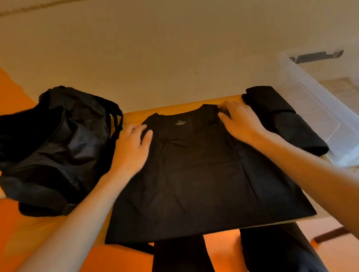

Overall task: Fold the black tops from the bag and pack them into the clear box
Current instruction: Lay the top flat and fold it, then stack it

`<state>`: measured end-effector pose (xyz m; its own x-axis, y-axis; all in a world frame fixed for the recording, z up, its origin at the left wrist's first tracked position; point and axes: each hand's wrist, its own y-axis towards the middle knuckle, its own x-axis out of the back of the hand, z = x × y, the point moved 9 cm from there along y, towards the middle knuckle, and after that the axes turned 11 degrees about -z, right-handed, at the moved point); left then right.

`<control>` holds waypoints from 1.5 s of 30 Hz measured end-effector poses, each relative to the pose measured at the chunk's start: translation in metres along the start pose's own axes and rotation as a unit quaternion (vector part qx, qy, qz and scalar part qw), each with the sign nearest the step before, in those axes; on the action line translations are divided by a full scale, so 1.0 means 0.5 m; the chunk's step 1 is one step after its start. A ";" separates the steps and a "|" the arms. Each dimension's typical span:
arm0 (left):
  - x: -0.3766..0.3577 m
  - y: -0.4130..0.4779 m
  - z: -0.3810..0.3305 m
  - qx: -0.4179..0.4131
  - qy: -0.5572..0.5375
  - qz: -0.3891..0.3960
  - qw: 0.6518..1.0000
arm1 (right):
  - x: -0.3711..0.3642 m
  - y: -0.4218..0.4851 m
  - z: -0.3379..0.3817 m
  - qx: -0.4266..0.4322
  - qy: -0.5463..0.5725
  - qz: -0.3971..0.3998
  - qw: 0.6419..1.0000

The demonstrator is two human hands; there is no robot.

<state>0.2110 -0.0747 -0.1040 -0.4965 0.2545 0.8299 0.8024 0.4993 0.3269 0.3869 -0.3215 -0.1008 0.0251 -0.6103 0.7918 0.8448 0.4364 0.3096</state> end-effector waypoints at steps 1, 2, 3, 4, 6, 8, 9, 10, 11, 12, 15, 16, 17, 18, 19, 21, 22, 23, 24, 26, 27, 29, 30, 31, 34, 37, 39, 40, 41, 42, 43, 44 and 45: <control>-0.014 0.045 0.011 0.012 0.007 0.003 1.000 | -0.015 0.040 -0.004 0.010 -0.008 -0.002 1.000; -0.028 0.084 0.022 0.020 0.016 0.007 1.000 | -0.029 0.073 -0.008 0.016 -0.020 0.001 1.000; -0.043 0.118 0.034 0.025 0.026 0.012 0.999 | -0.046 0.102 -0.015 0.016 -0.032 0.009 0.999; -0.057 0.147 0.045 0.030 0.039 0.019 0.999 | -0.063 0.126 -0.024 0.007 -0.044 0.020 0.999; -0.085 0.185 0.067 0.045 0.062 0.037 0.996 | -0.091 0.163 -0.045 -0.030 -0.063 0.046 0.996; -0.106 0.208 0.079 0.048 0.080 0.046 0.995 | -0.114 0.194 -0.062 -0.051 -0.082 0.075 0.992; -0.113 0.217 0.083 0.048 0.082 0.042 0.995 | -0.120 0.207 -0.070 -0.061 -0.076 0.088 0.991; -0.116 0.224 0.085 0.051 0.074 0.035 0.995 | -0.124 0.216 -0.074 -0.082 -0.045 0.101 0.991; -0.118 0.229 0.085 0.055 0.059 0.030 0.996 | -0.128 0.222 -0.079 -0.108 0.000 0.118 0.987; -0.120 0.234 0.084 0.058 0.041 0.026 0.997 | -0.130 0.224 -0.082 -0.128 0.037 0.136 0.982; -0.128 0.240 0.082 0.068 -0.013 0.024 0.997 | -0.127 0.230 -0.080 -0.118 0.045 0.192 0.973; -0.129 0.239 0.084 0.074 -0.031 0.022 0.996 | -0.129 0.231 -0.079 -0.108 0.035 0.205 0.972; -0.128 0.237 0.086 0.079 -0.045 0.019 0.996 | -0.131 0.231 -0.077 -0.101 0.028 0.212 0.972; -0.129 0.235 0.087 0.080 -0.050 0.017 0.995 | -0.132 0.231 -0.078 -0.096 0.026 0.214 0.972; -0.129 0.233 0.087 0.078 -0.050 0.016 0.996 | -0.132 0.231 -0.079 -0.091 0.025 0.213 0.973; -0.130 0.230 0.086 0.071 -0.052 0.019 0.996 | -0.132 0.229 -0.079 -0.082 0.026 0.208 0.974; -0.130 0.229 0.086 0.069 -0.054 0.022 0.996 | -0.132 0.227 -0.078 -0.079 0.028 0.206 0.975; -0.129 0.228 0.087 0.068 -0.057 0.023 0.996 | -0.132 0.226 -0.077 -0.075 0.031 0.203 0.976; -0.127 0.226 0.090 0.069 -0.060 0.022 0.996 | -0.131 0.225 -0.077 -0.070 0.037 0.198 0.977; -0.119 0.223 0.094 0.075 -0.068 0.015 0.995 | -0.126 0.223 -0.077 -0.063 0.049 0.180 0.980; -0.115 0.221 0.093 0.078 -0.072 0.011 0.994 | -0.123 0.222 -0.078 -0.060 0.053 0.169 0.982; -0.109 0.219 0.091 0.082 -0.084 0.004 0.993 | -0.116 0.219 -0.081 -0.055 0.063 0.153 0.985; -0.107 0.219 0.090 0.086 -0.096 0.002 0.992 | -0.113 0.217 -0.081 -0.054 0.072 0.150 0.985; -0.105 0.219 0.089 0.093 -0.114 0.000 0.989 | -0.109 0.215 -0.081 -0.053 0.082 0.149 0.984; -0.098 0.216 0.084 0.119 -0.178 0.000 0.977 | -0.089 0.206 -0.078 -0.046 0.107 0.142 0.983; -0.080 0.202 0.068 0.122 -0.208 -0.004 0.970 | -0.056 0.195 -0.067 -0.025 0.121 0.119 0.985; -0.061 0.188 0.055 0.108 -0.238 -0.008 0.965 | -0.028 0.183 -0.062 -0.019 0.141 0.094 0.985; -0.048 0.180 0.048 0.097 -0.249 -0.012 0.964 | -0.014 0.175 -0.059 -0.011 0.146 0.078 0.986; -0.035 0.171 0.044 0.088 -0.256 -0.019 0.963 | -0.001 0.166 -0.054 0.003 0.145 0.064 0.987; -0.021 0.162 0.041 0.080 -0.259 -0.026 0.962 | 0.011 0.154 -0.048 0.019 0.141 0.051 0.989; -0.010 0.152 0.039 0.076 -0.262 -0.031 0.962 | 0.021 0.140 -0.043 0.031 0.139 0.040 0.989; 0.000 0.139 0.038 0.074 -0.266 -0.034 0.960 | 0.032 0.122 -0.036 0.044 0.144 0.031 0.988; 0.010 0.125 0.037 0.070 -0.274 -0.032 0.959 | 0.043 0.104 -0.027 0.063 0.149 0.018 0.987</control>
<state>0.2527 -0.0268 -0.0878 -0.6742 0.5964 0.4357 0.7304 0.6259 0.2735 0.4385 -0.3210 -0.0748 0.2260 -0.7522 0.6189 0.7673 0.5289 0.3626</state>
